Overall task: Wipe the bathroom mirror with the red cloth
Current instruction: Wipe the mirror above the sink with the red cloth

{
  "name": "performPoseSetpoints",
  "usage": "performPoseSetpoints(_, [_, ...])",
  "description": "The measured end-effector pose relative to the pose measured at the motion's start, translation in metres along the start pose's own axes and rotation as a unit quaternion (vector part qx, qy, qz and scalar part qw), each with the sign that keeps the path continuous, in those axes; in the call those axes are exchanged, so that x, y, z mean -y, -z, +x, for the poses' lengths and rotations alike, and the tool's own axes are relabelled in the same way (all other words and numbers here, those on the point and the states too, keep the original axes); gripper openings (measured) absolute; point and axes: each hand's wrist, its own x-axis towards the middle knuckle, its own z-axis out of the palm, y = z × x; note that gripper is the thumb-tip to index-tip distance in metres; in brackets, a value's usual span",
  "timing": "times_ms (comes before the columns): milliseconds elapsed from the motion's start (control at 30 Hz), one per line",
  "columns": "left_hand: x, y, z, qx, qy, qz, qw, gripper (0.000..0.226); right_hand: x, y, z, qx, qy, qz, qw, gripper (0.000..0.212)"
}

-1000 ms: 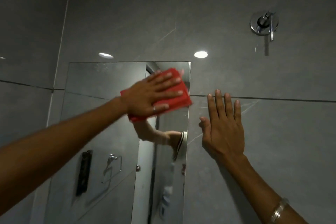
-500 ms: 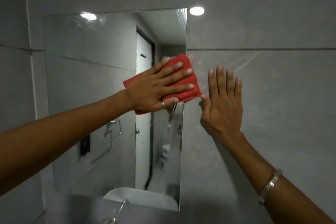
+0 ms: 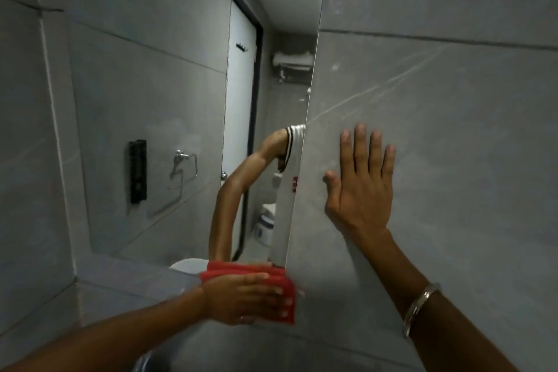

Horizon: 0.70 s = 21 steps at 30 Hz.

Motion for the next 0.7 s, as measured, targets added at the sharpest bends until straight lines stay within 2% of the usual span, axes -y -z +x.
performPoseSetpoints(100, [0.016, 0.004, 0.004, 0.002, -0.008, 0.023, 1.000, 0.062, -0.002, -0.001, 0.004, 0.007, 0.000, 0.000, 1.000, 0.074])
performPoseSetpoints(200, [0.062, 0.035, 0.019, -0.004, 0.056, -0.001, 0.998, 0.061, -0.002, 0.004, 0.001, 0.028, 0.003, 0.005, 1.000, 0.075])
performPoseSetpoints(300, [0.139, 0.070, 0.048, -0.041, 0.117, -0.015, 0.992, 0.058, 0.002, 0.013, 0.006, 0.035, 0.014, 0.043, 0.998, 0.074])
performPoseSetpoints(400, [0.232, 0.112, 0.080, -0.070, 0.169, 0.018, 0.983, 0.065, 0.009, 0.029, 0.059, -0.025, 0.079, 0.057, 0.995, 0.069])
performPoseSetpoints(567, [0.361, 0.187, 0.135, -0.108, 0.323, 0.043, 0.939, 0.071, 0.022, 0.061, 0.174, -0.074, 0.001, 0.088, 0.993, 0.070])
performPoseSetpoints(700, [0.416, 0.216, 0.162, -0.136, 0.403, 0.021, 0.905, 0.071, 0.022, 0.055, 0.190, -0.053, -0.079, 0.096, 0.991, 0.075])
